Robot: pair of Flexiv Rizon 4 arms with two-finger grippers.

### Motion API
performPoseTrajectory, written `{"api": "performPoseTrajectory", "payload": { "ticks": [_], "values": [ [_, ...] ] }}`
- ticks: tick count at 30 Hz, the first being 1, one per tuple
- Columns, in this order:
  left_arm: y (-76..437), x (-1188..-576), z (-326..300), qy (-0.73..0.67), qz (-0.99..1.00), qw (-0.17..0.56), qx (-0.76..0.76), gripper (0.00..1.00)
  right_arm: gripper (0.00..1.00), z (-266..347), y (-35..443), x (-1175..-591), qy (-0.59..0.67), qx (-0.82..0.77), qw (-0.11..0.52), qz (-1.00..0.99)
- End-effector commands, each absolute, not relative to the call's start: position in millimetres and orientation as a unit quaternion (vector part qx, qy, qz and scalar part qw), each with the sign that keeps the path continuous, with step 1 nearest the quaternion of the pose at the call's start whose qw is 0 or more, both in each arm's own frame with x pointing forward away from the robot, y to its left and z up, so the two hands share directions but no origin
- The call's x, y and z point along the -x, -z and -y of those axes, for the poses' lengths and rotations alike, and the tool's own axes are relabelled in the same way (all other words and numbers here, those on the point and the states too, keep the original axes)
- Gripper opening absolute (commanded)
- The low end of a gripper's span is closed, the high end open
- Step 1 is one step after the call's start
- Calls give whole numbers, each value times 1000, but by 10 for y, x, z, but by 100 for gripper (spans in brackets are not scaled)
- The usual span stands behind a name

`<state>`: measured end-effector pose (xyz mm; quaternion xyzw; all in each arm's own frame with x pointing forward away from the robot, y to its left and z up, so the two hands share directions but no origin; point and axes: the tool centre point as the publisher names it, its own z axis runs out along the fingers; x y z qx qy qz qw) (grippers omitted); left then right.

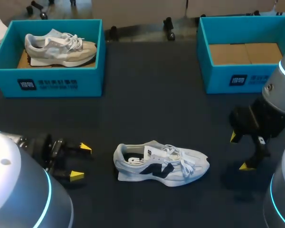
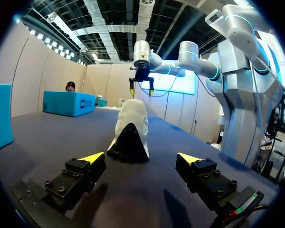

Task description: Take the shoe out of the shoebox, open the shoe tongue, remove and reinsert the insole, then place the shoe into the shoebox

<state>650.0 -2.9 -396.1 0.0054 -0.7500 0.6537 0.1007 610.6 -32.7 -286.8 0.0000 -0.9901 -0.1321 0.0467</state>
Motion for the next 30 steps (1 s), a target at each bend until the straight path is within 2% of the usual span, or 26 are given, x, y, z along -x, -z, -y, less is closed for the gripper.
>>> {"api": "performPoseTrajectory", "payload": {
  "ticks": [1,20,30],
  "values": [
    [3947,-6446,121,-653,752,89,-12,100,100,320,2880,-6106,131,0,47,990],
    [3948,-6499,266,-655,751,74,-30,100,100,320,2880,-6106,131,0,47,990],
    [4013,-6513,498,-664,746,42,-21,100,100,320,2880,-6106,131,0,47,990]
  ]
}}
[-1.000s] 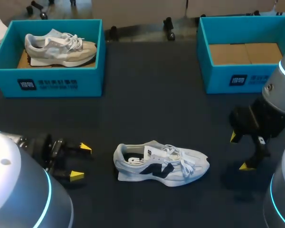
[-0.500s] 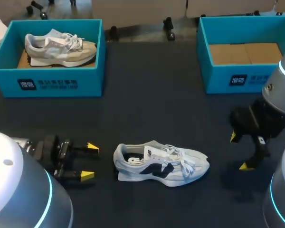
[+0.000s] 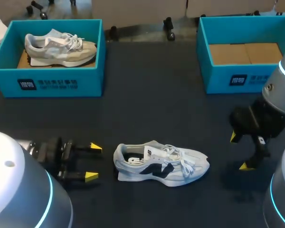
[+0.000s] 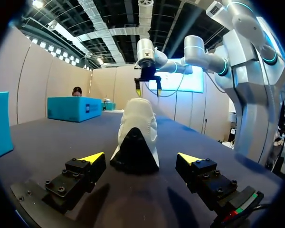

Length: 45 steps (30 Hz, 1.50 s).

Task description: Take the shoe out of the shoebox, open the shoe tongue, remove and reinsert the insole, then place the shoe into the shoebox

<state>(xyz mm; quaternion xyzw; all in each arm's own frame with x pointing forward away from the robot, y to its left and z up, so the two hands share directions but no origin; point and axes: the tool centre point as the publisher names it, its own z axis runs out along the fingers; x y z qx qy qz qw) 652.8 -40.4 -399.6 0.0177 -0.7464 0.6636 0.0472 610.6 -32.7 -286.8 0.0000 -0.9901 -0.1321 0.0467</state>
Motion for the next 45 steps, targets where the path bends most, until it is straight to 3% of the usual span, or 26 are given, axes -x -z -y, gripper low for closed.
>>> {"api": "performPoseTrajectory", "payload": {
  "ticks": [1,45],
  "values": [
    [4013,-6521,522,-665,746,39,-22,100,100,320,2880,-6106,131,0,47,990],
    [4115,-6575,957,-646,762,37,0,100,100,320,2880,-6106,131,0,47,990]
  ]
}}
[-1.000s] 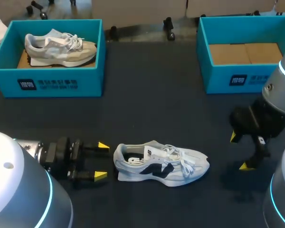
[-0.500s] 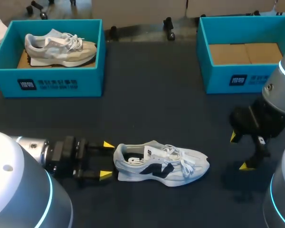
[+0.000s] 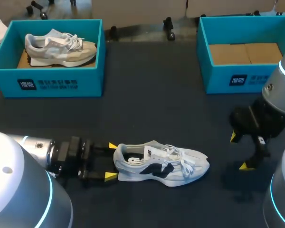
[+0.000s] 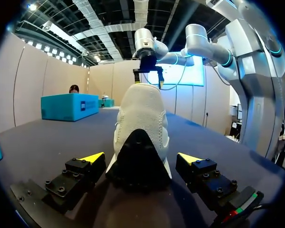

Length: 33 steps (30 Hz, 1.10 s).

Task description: Take the shoe out of the shoebox, open the shoe tongue, remove and reinsert the insole, then place the shoe into the shoebox

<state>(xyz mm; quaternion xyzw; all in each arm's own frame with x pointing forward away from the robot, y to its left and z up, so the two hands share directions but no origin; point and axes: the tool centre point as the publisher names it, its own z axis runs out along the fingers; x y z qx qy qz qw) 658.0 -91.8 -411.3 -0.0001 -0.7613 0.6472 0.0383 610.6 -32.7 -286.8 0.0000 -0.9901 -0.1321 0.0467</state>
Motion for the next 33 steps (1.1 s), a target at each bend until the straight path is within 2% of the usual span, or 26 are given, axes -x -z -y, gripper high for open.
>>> {"api": "performPoseTrajectory", "payload": {
  "ticks": [1,33],
  "values": [
    [4117,-6579,968,-646,762,37,0,100,100,320,2880,-6106,131,0,47,990],
    [4197,-6603,1183,-635,771,50,9,100,100,320,2880,-6106,131,0,47,990]
  ]
}}
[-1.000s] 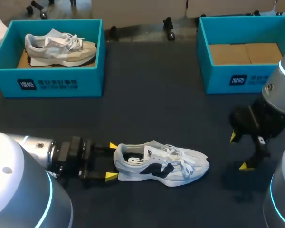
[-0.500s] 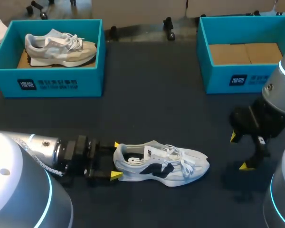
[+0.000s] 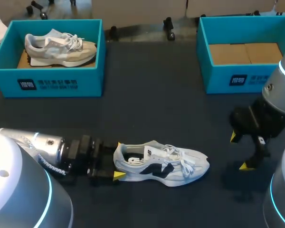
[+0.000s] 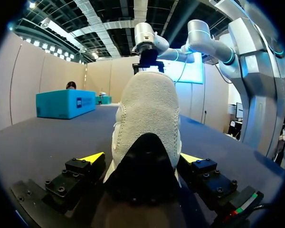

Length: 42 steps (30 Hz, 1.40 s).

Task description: Take the shoe out of the shoebox, open the shoe tongue, remove and reinsert the insole, then place the shoe into the shoebox

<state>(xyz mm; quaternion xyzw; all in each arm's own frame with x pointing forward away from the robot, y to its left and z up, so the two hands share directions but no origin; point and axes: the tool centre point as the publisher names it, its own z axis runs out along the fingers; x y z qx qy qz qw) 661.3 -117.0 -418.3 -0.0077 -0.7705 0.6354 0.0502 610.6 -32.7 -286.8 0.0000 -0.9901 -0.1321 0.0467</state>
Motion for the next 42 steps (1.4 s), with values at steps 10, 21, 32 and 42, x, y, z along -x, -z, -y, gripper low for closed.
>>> {"api": "performPoseTrajectory", "payload": {
  "ticks": [10,21,32,42],
  "values": [
    [4171,-6576,1230,-638,769,47,7,100,100,320,2880,-6106,131,0,47,990],
    [4151,-6549,1249,-639,768,43,4,100,100,320,2880,-6106,131,0,47,990],
    [4164,-6549,1326,-639,768,37,4,100,100,320,2880,-6106,131,0,47,990],
    [4183,-6588,1378,-636,770,37,0,100,100,320,2880,-6106,131,0,47,990]
  ]
}}
